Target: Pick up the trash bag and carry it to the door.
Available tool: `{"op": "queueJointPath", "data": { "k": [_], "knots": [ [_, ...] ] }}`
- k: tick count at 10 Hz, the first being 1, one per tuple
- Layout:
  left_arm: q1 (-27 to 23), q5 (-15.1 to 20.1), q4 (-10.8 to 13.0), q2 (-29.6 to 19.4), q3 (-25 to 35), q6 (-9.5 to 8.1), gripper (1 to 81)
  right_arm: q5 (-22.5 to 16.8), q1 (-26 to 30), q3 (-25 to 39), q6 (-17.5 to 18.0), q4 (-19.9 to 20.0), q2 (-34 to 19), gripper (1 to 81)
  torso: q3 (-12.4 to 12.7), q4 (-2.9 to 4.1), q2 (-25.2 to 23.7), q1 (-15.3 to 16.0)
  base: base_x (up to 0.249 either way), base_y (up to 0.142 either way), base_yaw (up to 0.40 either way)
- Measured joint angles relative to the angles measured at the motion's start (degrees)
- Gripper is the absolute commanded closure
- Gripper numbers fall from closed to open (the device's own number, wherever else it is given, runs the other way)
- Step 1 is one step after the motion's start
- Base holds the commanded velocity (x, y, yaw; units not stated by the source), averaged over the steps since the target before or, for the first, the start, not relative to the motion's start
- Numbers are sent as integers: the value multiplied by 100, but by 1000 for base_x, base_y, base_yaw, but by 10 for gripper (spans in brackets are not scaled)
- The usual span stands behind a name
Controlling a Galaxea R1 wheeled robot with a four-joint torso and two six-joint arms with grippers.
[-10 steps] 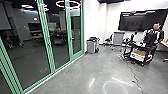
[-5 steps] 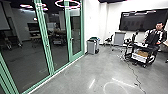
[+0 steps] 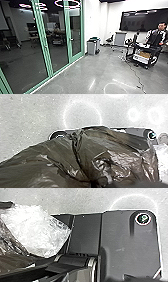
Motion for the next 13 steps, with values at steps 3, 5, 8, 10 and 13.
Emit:
{"op": "queueJointPath", "data": {
  "k": [3, 5, 8, 10, 13],
  "knots": [
    [0, 0, 0, -2, 0, 1, 811, 0, 0, -11, 0, 0, 1, 10, 0, 0, 2, 0, 186, 0, 0],
    [0, 0, 0, -2, 0, 1, 811, 0, 0, -11, 0, 0, 1, 10, 0, 0, 0, 0, 186, 0, 0],
    [0, 0, 0, -11, 0, 1, 811, 0, 0, -13, 0, 0, 1, 10, 0, 0, 0, 0, 186, 0, 0],
    [0, 0, 0, -33, 0, 0, 811, 0, 0, -13, 0, 0, 4, 10, 0, 0, 0, 0, 177, 0, 0],
    [12, -2, 0, -30, 0, 1, 811, 0, -2, -15, 0, 0, 4, 10, 0, 0, 2, 2, 169, 0, 0]
  ]
}}
